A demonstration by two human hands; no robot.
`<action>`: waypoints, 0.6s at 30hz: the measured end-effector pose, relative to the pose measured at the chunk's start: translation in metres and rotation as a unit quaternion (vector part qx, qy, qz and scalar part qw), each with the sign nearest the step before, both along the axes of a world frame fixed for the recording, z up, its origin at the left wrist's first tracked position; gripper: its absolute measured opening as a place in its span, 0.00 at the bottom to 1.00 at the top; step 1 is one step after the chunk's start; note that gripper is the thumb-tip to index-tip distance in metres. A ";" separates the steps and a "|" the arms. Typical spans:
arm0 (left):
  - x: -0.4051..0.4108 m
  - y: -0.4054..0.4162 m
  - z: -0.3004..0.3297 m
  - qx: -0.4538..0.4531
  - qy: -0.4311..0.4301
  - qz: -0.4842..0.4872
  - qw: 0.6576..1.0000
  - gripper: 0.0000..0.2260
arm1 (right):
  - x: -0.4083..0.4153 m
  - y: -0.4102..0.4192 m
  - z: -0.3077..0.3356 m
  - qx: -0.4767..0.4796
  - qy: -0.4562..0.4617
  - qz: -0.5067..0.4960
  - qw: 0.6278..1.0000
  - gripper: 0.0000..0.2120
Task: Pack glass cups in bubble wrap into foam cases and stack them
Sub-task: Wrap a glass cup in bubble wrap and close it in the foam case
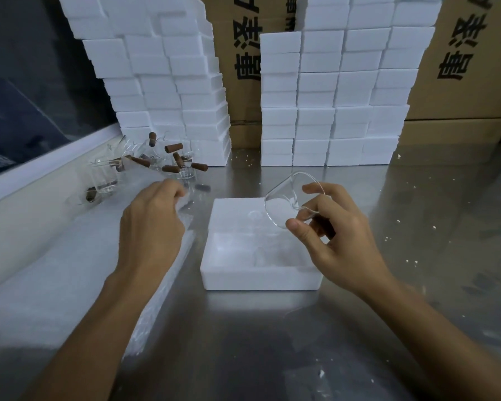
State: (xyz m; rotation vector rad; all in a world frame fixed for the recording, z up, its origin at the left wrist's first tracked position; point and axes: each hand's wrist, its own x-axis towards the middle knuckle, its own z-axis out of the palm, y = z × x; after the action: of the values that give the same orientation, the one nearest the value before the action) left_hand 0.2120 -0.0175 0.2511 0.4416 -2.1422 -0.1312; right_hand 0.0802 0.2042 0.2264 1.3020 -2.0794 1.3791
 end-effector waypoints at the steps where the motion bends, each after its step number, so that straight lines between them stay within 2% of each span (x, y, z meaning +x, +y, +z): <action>1: 0.000 0.004 0.001 -0.034 0.027 -0.048 0.998 0.03 | 0.000 0.000 0.000 0.001 0.000 -0.002 1.000 0.08; 3: -0.002 0.013 0.000 -0.058 0.046 -0.110 0.991 0.08 | 0.000 0.000 0.000 0.001 -0.001 -0.005 1.000 0.08; 6: -0.007 0.021 -0.003 -0.056 0.015 -0.128 0.990 0.22 | -0.001 0.001 0.000 -0.011 0.002 -0.005 1.000 0.08; 7: -0.008 0.022 -0.004 -0.065 0.011 -0.130 0.989 0.22 | -0.001 0.001 0.001 -0.018 0.004 -0.004 1.000 0.07; 9: -0.009 0.023 -0.005 -0.062 0.018 -0.149 0.987 0.15 | -0.002 0.002 0.001 -0.026 0.005 -0.004 1.000 0.07; 11: -0.009 0.025 -0.006 -0.017 0.024 -0.171 0.985 0.09 | -0.003 0.001 0.001 -0.029 0.004 -0.004 1.000 0.07; 13: -0.008 0.028 -0.006 0.047 0.040 -0.171 0.983 0.08 | -0.003 0.001 0.000 -0.030 0.000 -0.003 1.000 0.07; 15: -0.009 0.029 -0.007 0.130 0.065 -0.143 0.979 0.14 | -0.003 0.001 0.000 -0.028 -0.001 -0.003 1.000 0.07; 18: -0.012 0.025 -0.006 0.241 0.082 -0.100 0.962 0.06 | -0.003 0.001 0.000 -0.026 -0.002 -0.003 1.000 0.07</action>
State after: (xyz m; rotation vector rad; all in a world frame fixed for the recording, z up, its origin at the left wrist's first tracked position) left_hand 0.2000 0.0074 0.2455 0.4696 -1.9759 -0.7890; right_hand 0.0775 0.2052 0.2266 1.2725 -2.0332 1.4245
